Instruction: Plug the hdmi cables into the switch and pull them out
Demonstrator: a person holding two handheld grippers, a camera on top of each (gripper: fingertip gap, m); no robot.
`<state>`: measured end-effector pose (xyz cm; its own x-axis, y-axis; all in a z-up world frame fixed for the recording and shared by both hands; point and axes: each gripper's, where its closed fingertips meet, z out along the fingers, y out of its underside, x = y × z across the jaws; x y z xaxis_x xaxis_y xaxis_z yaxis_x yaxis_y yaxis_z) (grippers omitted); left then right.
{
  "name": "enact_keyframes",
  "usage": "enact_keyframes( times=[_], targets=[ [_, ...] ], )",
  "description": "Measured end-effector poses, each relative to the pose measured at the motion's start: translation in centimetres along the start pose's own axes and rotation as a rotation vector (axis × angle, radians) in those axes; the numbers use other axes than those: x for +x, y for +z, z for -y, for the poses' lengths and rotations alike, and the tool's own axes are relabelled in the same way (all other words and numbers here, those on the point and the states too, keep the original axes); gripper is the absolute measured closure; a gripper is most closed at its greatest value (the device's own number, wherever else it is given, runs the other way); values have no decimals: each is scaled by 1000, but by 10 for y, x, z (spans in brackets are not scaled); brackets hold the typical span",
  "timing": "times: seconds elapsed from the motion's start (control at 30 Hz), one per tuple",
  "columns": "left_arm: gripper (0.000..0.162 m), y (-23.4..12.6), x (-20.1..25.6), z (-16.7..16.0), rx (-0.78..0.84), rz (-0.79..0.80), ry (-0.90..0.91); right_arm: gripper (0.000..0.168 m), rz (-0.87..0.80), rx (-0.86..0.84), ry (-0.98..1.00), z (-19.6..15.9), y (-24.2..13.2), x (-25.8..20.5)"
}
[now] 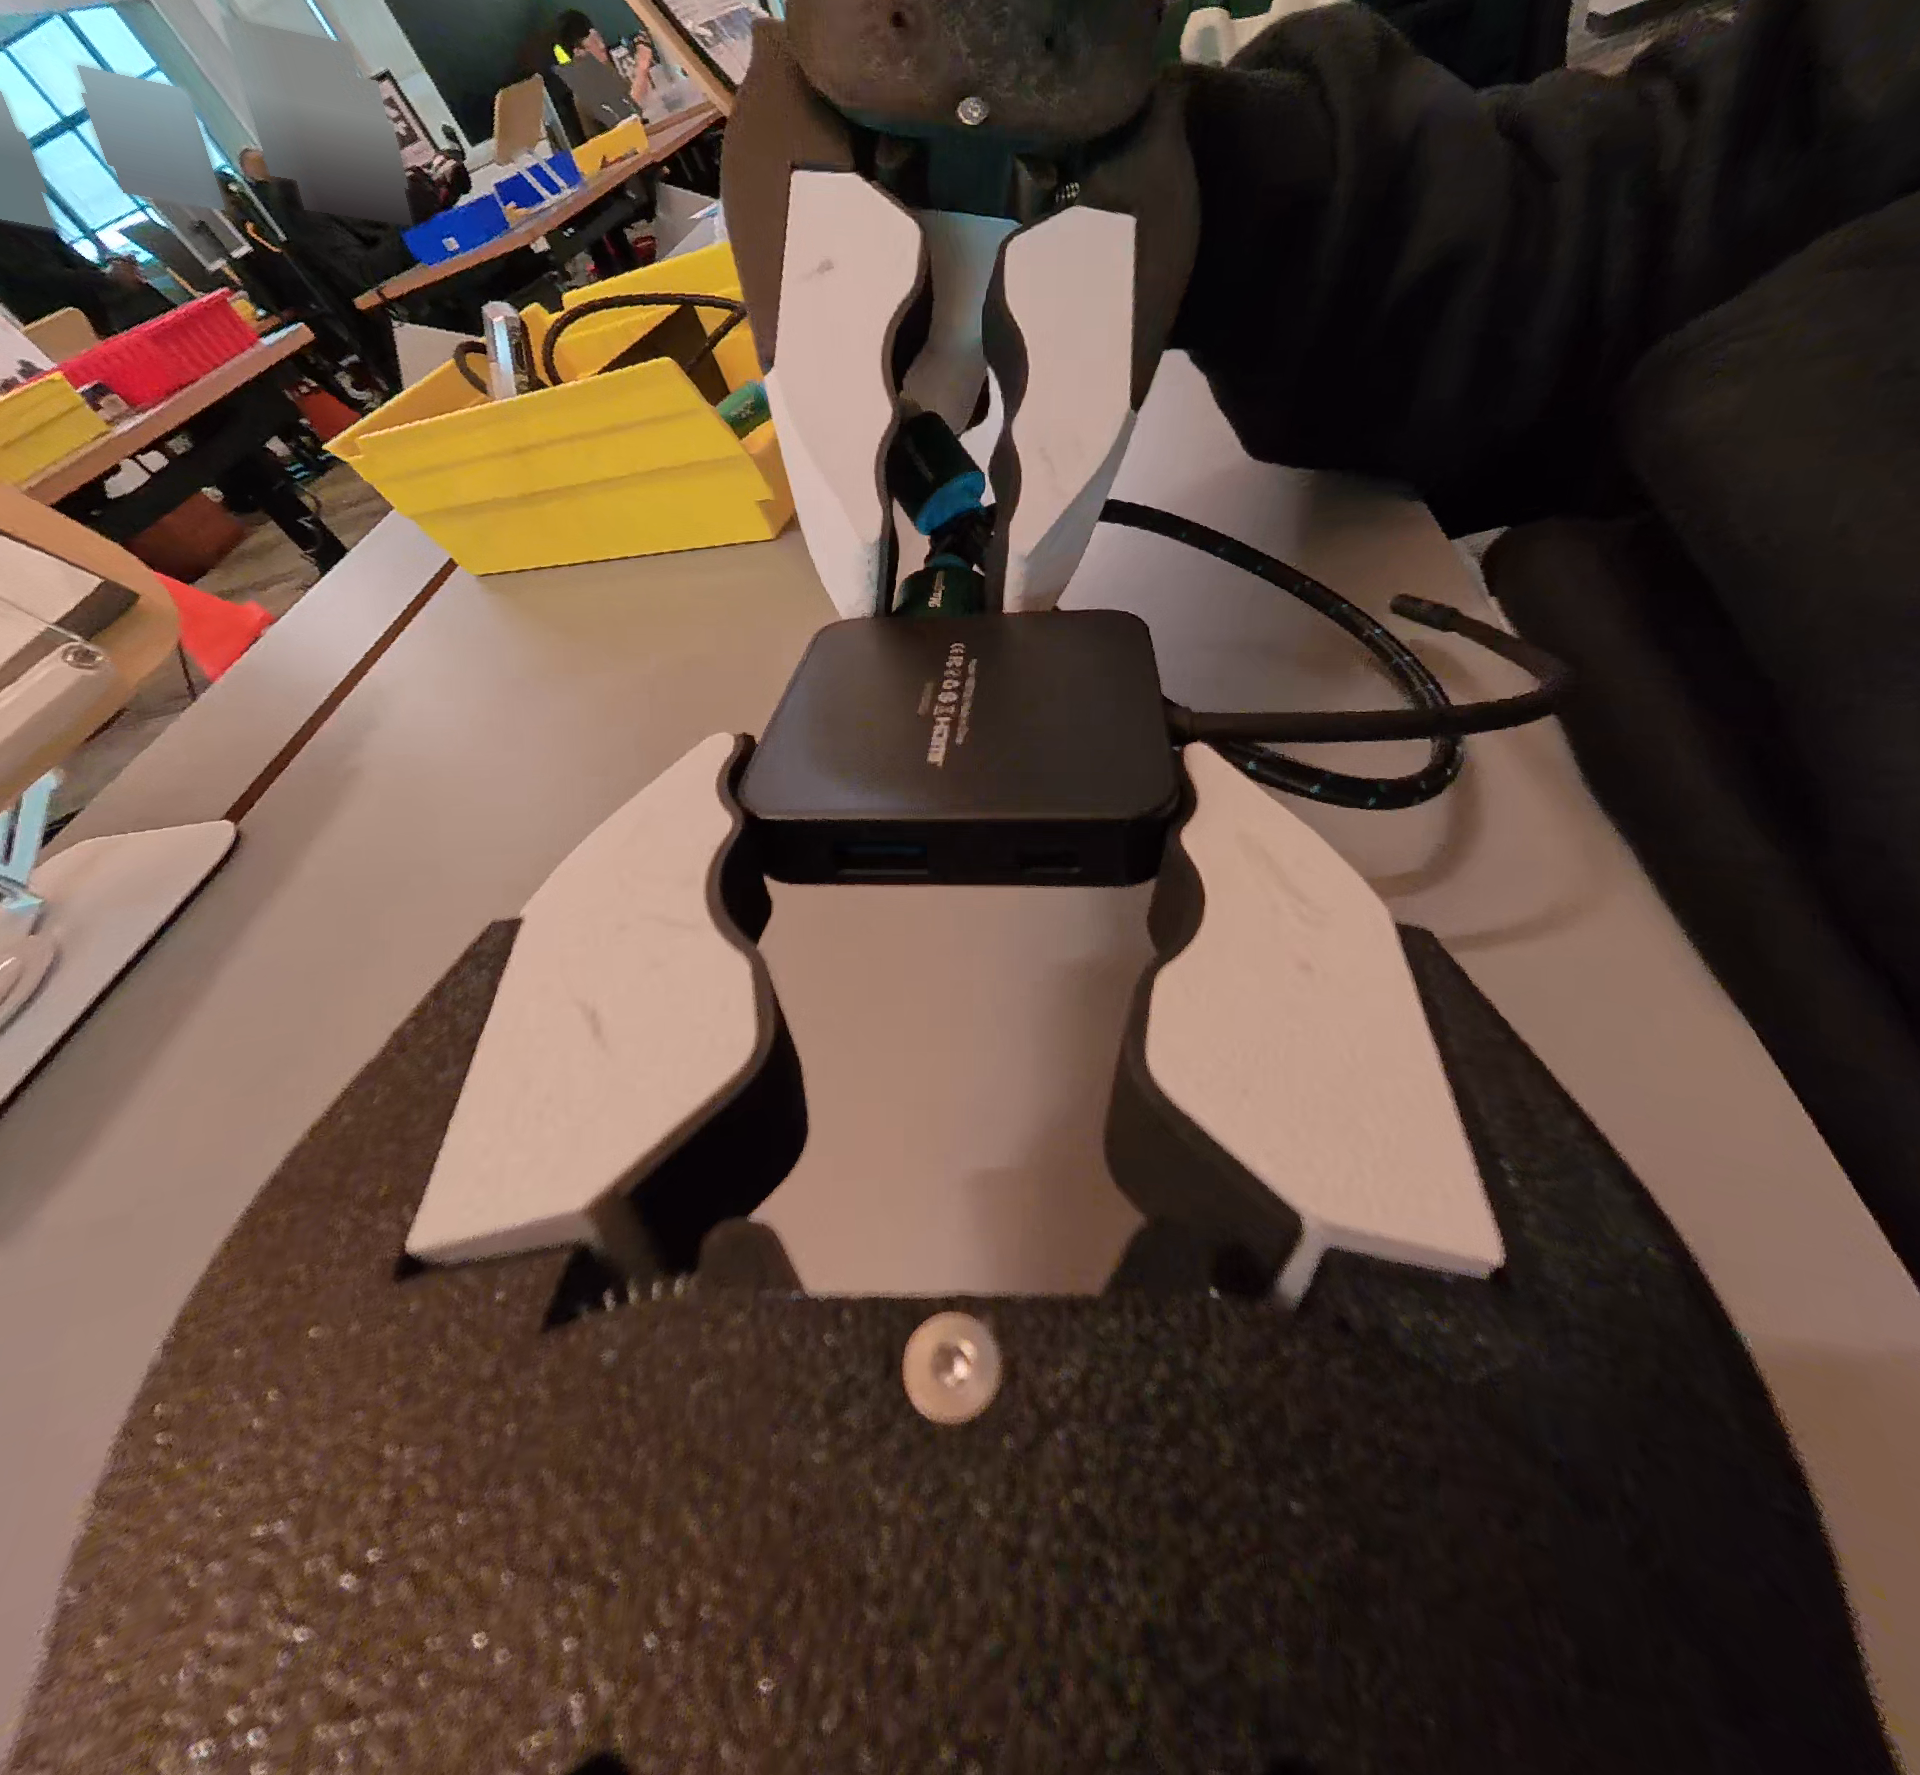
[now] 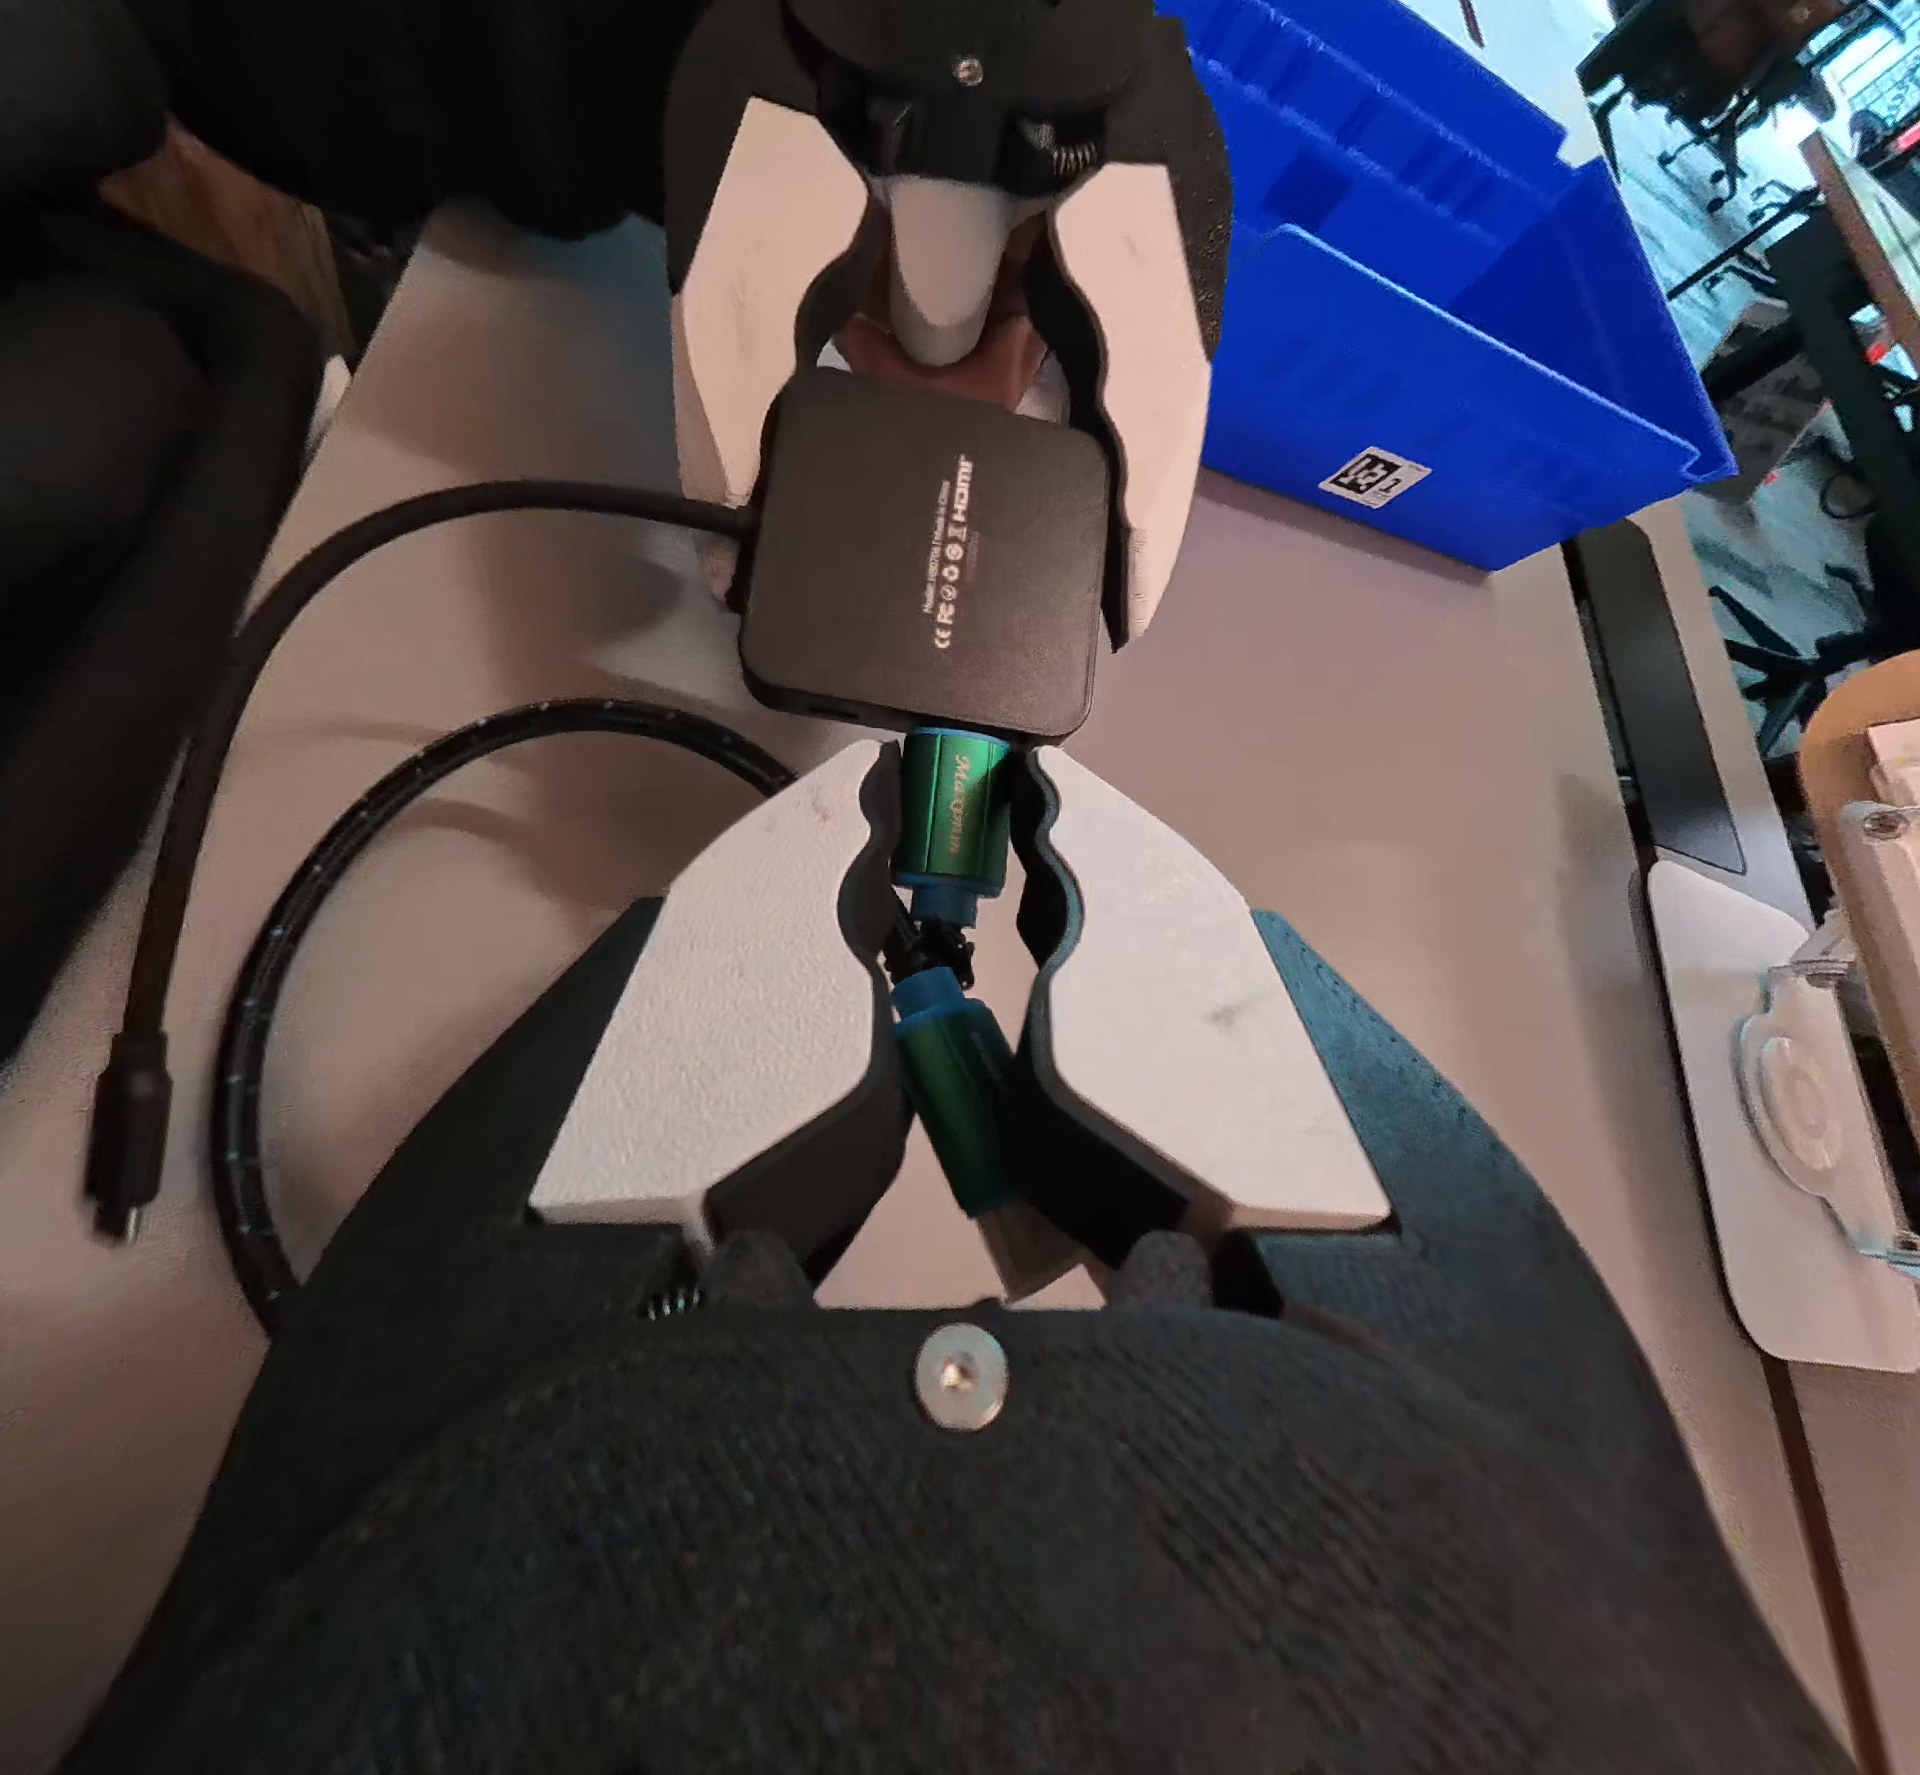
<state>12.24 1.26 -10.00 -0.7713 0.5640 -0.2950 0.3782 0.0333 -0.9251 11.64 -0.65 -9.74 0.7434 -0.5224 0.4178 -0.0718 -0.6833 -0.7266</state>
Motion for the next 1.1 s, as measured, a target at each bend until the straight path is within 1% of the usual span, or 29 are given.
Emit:
enact_keyframes(
  times=[0.03,0.07,0.1,0.13,0.17,0.2,0.23,0.27,0.3,0.33,0.4,0.47,0.5,0.53,0.57,0.6,0.63,0.67,0.8,0.87,0.9,0.97,1.03,1.07,1.1],
  targets=[
    [90,1,0,0,-8,1,4,147,12,-17,-9,-2,-1,-1],
    [89,0,-1,-1,-21,8,12,147,16,-104,-14,-15,-5,1],
    [89,-10,-8,0,-9,41,15,147,-64,-343,-46,-55,-21,17],
    [89,-30,-21,7,53,98,-13,147,-114,-473,-36,-85,-44,29],
    [89,-55,-36,16,127,152,-64,148,-81,-370,41,-81,-57,27],
    [89,-77,-48,23,186,199,-101,148,-93,-185,107,-57,-70,31],
    [90,-94,-59,28,228,254,-114,149,-148,-93,124,-42,-89,42],
    [90,-104,-64,34,255,297,-107,150,-207,-92,107,-37,-108,52],
    [90,-109,-64,39,275,306,-101,151,-289,-132,78,-37,-130,66],
    [90,-110,-61,45,293,302,-97,153,-408,-195,47,-40,-157,83],
    [90,-108,-57,48,292,294,-76,155,-602,-288,49,-46,-216,113],
    [90,-102,-55,45,262,281,-64,156,-864,-404,81,-62,-288,147],
    [90,-98,-55,43,260,270,-68,156,-912,-448,124,-74,-315,155],
    [90,-95,-53,42,263,250,-78,156,-929,-446,152,-83,-332,162],
    [90,-91,-52,41,265,236,-88,157,-931,-411,166,-90,-341,169],
    [90,-88,-52,39,262,231,-92,157,-907,-377,205,-101,-344,173],
    [90,-85,-52,36,252,227,-93,156,-883,-365,253,-116,-344,176],
    [90,-82,-51,34,238,219,-94,156,-876,-370,261,-131,-342,179],
    [90,-76,-48,29,210,204,-97,157,-826,-365,195,-184,-314,183],
    [90,-76,-47,28,203,197,-103,156,-710,-269,209,-197,-288,173],
    [90,-76,-48,28,204,199,-104,157,-690,-221,252,-202,-281,170],
    [90,-78,-49,28,207,206,-106,157,-726,-97,342,-206,-283,173],
    [90,-80,-50,28,214,211,-111,155,-694,78,443,-205,-285,169],
    [90,-81,-50,29,222,210,-116,154,-709,60,470,-216,-288,168],
    [90,-81,-50,29,227,208,-122,153,-761,-52,494,-236,-293,167]
  ],
)
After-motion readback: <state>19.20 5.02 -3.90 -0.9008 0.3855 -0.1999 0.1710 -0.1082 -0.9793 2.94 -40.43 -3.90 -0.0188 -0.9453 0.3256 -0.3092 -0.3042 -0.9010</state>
